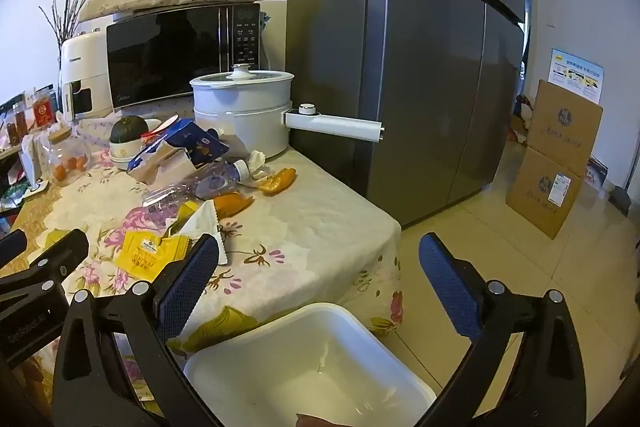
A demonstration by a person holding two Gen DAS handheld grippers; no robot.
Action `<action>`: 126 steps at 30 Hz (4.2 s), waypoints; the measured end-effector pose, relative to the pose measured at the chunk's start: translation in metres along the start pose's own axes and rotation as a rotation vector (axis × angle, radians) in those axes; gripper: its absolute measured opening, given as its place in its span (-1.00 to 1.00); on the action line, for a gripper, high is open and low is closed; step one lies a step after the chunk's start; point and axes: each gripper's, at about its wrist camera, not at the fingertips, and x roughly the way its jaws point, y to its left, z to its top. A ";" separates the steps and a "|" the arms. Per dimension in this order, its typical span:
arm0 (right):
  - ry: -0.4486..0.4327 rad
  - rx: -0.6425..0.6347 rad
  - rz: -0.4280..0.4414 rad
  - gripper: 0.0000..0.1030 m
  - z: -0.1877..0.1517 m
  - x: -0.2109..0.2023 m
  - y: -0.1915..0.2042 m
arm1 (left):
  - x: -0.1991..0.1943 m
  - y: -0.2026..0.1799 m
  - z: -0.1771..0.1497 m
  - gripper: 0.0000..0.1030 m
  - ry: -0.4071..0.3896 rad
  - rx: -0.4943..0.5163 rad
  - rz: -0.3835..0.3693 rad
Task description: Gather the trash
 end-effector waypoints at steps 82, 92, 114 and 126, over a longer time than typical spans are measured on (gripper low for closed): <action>0.010 -0.010 -0.013 0.87 -0.017 0.009 0.007 | 0.012 0.010 -0.008 0.87 0.058 -0.010 0.020; 0.011 -0.006 -0.013 0.87 -0.018 0.009 0.006 | 0.012 0.010 -0.008 0.87 0.060 -0.009 0.021; 0.483 0.413 0.215 0.87 0.000 0.108 -0.044 | 0.058 0.037 0.110 0.87 0.117 -0.136 -0.088; 0.586 0.628 0.331 0.87 0.000 0.130 -0.067 | 0.178 -0.065 0.121 0.87 0.289 0.538 0.086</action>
